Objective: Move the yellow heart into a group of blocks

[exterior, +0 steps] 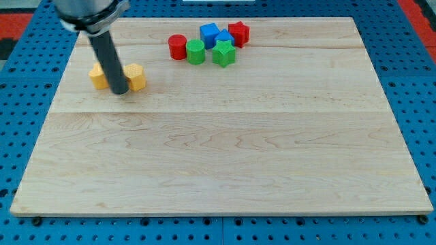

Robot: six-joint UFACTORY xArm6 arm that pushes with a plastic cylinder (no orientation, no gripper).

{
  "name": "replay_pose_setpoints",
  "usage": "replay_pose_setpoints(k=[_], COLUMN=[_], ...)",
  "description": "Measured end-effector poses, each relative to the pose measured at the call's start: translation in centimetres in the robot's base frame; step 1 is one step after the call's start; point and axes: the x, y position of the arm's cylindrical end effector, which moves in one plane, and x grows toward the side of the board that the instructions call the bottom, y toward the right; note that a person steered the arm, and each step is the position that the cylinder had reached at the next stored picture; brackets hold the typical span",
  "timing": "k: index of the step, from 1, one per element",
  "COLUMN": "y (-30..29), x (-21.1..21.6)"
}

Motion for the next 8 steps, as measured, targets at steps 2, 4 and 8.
replay_pose_setpoints(k=[2,4,8], y=[7.9,-3.0,5.8], x=[-6.9,3.5,-2.2])
